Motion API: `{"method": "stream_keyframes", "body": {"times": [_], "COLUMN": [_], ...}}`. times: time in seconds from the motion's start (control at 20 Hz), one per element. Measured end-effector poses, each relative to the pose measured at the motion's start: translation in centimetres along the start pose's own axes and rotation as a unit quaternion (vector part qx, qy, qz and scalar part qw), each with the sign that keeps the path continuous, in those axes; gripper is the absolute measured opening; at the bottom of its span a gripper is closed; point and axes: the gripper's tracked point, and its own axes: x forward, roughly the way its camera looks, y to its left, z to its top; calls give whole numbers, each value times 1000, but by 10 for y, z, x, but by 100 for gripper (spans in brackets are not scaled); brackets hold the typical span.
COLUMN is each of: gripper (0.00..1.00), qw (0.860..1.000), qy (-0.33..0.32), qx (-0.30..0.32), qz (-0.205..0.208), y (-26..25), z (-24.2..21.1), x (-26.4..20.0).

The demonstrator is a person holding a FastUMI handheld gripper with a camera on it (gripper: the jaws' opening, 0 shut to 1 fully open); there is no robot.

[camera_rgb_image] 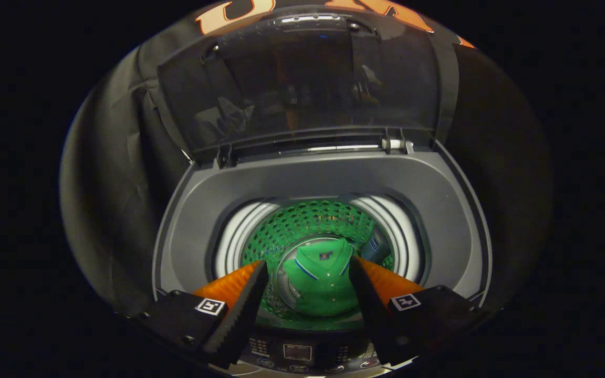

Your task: Put the clothes into the washing machine and then close the washing machine lid.

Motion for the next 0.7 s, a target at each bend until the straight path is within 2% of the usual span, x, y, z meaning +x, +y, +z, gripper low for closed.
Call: {"method": "stream_keyframes", "body": {"times": [0.3,0.4,0.6,0.65,0.7], "gripper": [99,99,98,98,98], "qw": [999,995,975,969,967], "qy": [-51,-97,-213,-233,-241], "qx": [6,18,33,40,40], "qz": [4,12,57,73,71], "y": [4,8,26,30,29], "z": [22,44,111,124,132], "x": [-27,-50,-122,-137,-153]}}
